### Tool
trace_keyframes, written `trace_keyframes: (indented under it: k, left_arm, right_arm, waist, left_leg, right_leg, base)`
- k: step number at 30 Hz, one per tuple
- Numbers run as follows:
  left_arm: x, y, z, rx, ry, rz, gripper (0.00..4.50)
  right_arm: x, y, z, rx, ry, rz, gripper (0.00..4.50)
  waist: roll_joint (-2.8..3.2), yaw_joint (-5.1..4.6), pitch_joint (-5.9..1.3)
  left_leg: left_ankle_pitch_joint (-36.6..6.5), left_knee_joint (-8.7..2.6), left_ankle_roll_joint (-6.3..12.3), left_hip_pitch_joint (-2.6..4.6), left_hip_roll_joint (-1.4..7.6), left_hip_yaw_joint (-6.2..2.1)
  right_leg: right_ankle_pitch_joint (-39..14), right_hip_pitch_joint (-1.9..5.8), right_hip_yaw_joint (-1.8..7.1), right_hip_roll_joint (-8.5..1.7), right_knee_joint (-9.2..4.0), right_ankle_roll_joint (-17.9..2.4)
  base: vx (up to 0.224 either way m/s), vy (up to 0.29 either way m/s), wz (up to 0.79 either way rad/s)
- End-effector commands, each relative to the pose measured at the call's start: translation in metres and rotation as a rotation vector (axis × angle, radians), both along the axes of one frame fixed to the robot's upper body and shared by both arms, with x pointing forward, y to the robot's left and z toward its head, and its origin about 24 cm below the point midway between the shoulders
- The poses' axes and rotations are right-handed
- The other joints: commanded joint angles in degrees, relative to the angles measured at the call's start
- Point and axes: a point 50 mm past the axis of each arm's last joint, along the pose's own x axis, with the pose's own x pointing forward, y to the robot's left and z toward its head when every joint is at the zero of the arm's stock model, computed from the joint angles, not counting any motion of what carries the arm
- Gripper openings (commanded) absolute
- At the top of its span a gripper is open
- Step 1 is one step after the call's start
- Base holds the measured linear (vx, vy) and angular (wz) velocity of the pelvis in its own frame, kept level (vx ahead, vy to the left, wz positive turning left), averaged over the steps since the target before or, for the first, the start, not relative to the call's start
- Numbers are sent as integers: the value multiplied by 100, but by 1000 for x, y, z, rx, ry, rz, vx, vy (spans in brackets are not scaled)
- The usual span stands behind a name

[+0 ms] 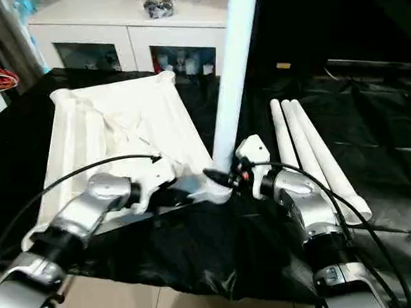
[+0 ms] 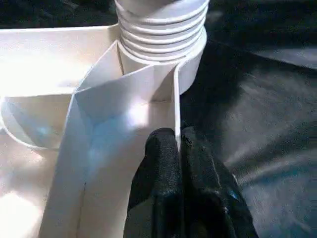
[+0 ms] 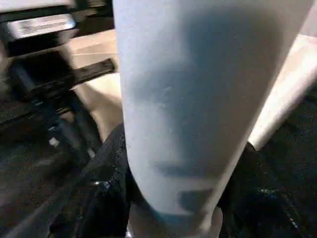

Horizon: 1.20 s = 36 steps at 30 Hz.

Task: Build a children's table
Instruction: Insert table leg to table base

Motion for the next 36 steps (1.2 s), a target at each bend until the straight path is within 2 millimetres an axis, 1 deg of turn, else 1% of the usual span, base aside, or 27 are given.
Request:
trace_keyframes:
  k: [1,2,4,7,8,11,14,15,16,17,18,19,20,21,22,23,24,25,26,27,29,30,31,32,33,34,36]
  left_arm:
    - [-4,-7,12,-68,-16,-102,0]
    - [-4,-6,12,-64,-14,-107,0]
    - [-4,-2,13,-47,-12,-120,0]
    - [0,2,14,-40,-17,-111,0]
    - [0,3,14,-40,-18,-110,0]
    - [6,3,18,-70,-38,-44,0]
    - [9,1,20,-87,-43,-5,0]
    - [13,-3,23,-104,-54,53,0]
    - [15,-5,24,-110,-57,81,0]
    - [16,-5,25,-112,-57,88,0]
    - [22,-11,29,-137,-65,177,0]
    - [22,-11,29,-138,-66,183,0]
    - [28,-17,33,-148,-82,267,0]
    - [28,-17,33,-148,-83,272,0]
    - [34,-22,37,-156,-94,365,0]
    - [37,-25,39,-161,-97,411,0]
    - [40,-30,42,-171,-107,466,0]
    - [42,-35,44,-182,-113,505,0]
    - [42,-35,44,-182,-113,505,0]
    - [44,-41,46,-189,-121,536,0]
    - [43,-45,46,-187,-127,547,0]
    - [44,-47,44,-172,-137,563,0]
    - [44,-47,43,-163,-144,563,0]
    - [44,-47,42,-159,-147,563,0]
    - [44,-48,41,-153,-152,563,0]
    - [44,-48,41,-153,-151,560,0]
    - [43,-49,42,-153,-145,555,0]
  right_arm:
    - [-17,-7,-36,-78,168,39,190]
    - [-18,-7,-37,-77,171,46,190]
    - [-20,-9,-39,-79,173,69,190]
    - [-23,-10,-42,-92,173,99,190]
    - [-23,-10,-42,-92,172,101,190]
    - [-20,-9,-43,-61,172,72,190]
    - [-16,-8,-43,-40,171,29,190]
    - [-8,-8,-43,-24,166,-64,190]
    - [-4,-8,-43,-22,161,-109,190]
    - [-3,-8,-43,-19,161,-118,190]
    - [6,-6,-43,1,158,-230,190]
    - [7,-6,-43,2,157,-238,190]
    - [13,-2,-44,11,157,-313,190]
    - [14,-2,-44,11,157,-316,190]
    - [19,3,-46,1,161,-387,190]
    - [21,5,-47,-11,163,-427,190]
    - [24,9,-50,-28,177,-477,190]
    - [26,12,-52,-49,185,-515,190]
    - [26,12,-52,-49,185,-515,190]
    - [28,19,-54,-71,196,-544,190]
    - [28,23,-56,-82,200,-553,190]
    - [27,31,-57,-79,206,-537,190]
    - [27,34,-58,-75,208,-528,190]
    - [26,35,-58,-74,209,-524,190]
    - [25,40,-58,-68,211,-506,190]
    - [24,44,-59,-60,216,-496,190]
    - [24,46,-60,-55,225,-505,190]
  waist:
    - [-80,-12,-280]
    - [-72,-16,-278]
    - [-77,-18,-291]
    - [-74,-27,-299]
    - [-81,-29,-298]
    - [-85,-23,-295]
    - [-101,-33,-273]
    - [-110,-50,-266]
    - [-96,-85,-252]
    - [-105,-105,-246]
    - [-100,-126,-230]
    - [-109,-152,-224]
    - [-124,-172,-236]
    - [-122,-184,-233]
    - [-123,-199,-228]
    - [-114,-214,-235]
    - [-126,-225,-248]
    - [-124,-231,-247]
    - [-120,-241,-248]
    - [-123,-235,-255]
    - [-138,-228,-268]
    - [-151,-214,-279]
    - [-144,-207,-279]
    - [-137,-192,-289]
    - [-142,-187,-293]
    - [-135,-182,-291]
    - [-133,-182,-295]
  left_leg:
    - [-1730,-429,315,51,295,-118]
    - [-1743,-439,298,53,306,-121]
    - [-1754,-445,269,53,316,-122]
    - [-1773,-438,268,57,312,-107]
    - [-1755,-436,276,55,309,-102]
    - [-1744,-433,281,55,309,-99]
    - [-1864,-436,251,62,303,-104]
    - [-1957,-441,218,73,306,-110]
    - [-2061,-446,151,89,304,-128]
    - [-2133,-440,106,90,292,-140]
    - [-2229,-438,76,106,285,-148]
    - [-2280,-429,61,102,274,-148]
    - [-2311,-414,50,96,259,-160]
    - [-2294,-413,47,99,262,-163]
    - [-2291,-395,87,105,247,-153]
    - [-2244,-396,80,98,250,-162]
    - [-2176,-400,88,78,242,-161]
    - [-2157,-405,99,66,246,-163]
    - [-2121,-413,113,48,245,-160]
    - [-2104,-411,127,41,244,-158]
    - [-1996,-413,197,25,247,-145]
    - [-1895,-407,269,17,249,-126]
    - [-1851,-412,283,12,255,-129]
    - [-1748,-410,322,9,259,-117]
    - [-1703,-410,336,10,265,-113]
    - [-1636,-415,362,-1,271,-109]
    - [-1597,-413,380,-5,271,-104]
  right_leg:
    - [-2828,180,258,-433,-578,-768]
    - [-2665,185,259,-424,-556,-853]
    - [-2392,199,265,-421,-517,-964]
    - [-2094,210,278,-419,-488,-1126]
    - [-2035,220,279,-419,-482,-1167]
    - [-2079,227,281,-426,-486,-1183]
    - [-2432,214,275,-434,-517,-1118]
    - [-2636,199,272,-438,-530,-1070]
    - [-2835,178,261,-442,-546,-1046]
    - [-3043,176,250,-448,-568,-969]
    - [-3251,151,239,-449,-598,-907]
    - [-3373,144,229,-446,-609,-871]
    - [-3563,156,212,-455,-626,-770]
    - [-3592,144,212,-461,-635,-755]
    - [-3680,128,204,-455,-678,-706]
    - [-3611,123,201,-449,-661,-733]
    - [-3496,139,190,-431,-650,-736]
    - [-3422,143,191,-433,-641,-763]
    - [-3285,147,190,-422,-635,-791]
    - [-3220,160,189,-422,-630,-799]
    - [-2994,165,209,-425,-612,-861]
    - [-2756,171,226,-424,-593,-934]
    - [-2670,180,230,-429,-578,-963]
    - [-2463,188,239,-422,-562,-1008]
    - [-2342,191,243,-420,-547,-1047]
    - [-2154,203,246,-420,-524,-1123]
    - [-1969,223,249,-421,-498,-1218]
  base:
    - [0,0,0]
    - [0,0,0]
    - [0,0,0]
    - [0,0,0]
    - [0,0,0]
    - [0,0,0]
    - [0,0,0]
    - [0,0,0]
    - [0,0,0]
    - [0,0,0]
    - [0,0,0]
    - [0,0,0]
    - [0,0,0]
    - [0,0,0]
    - [0,0,0]
    - [0,0,0]
    - [0,0,0]
    - [0,0,0]
    - [0,0,0]
    - [0,0,0]
    - [0,0,0]
    - [0,0,0]
    - [0,0,0]
    - [0,0,0]
    - [0,0,0]
    - [0,0,0]
    - [0,0,0]
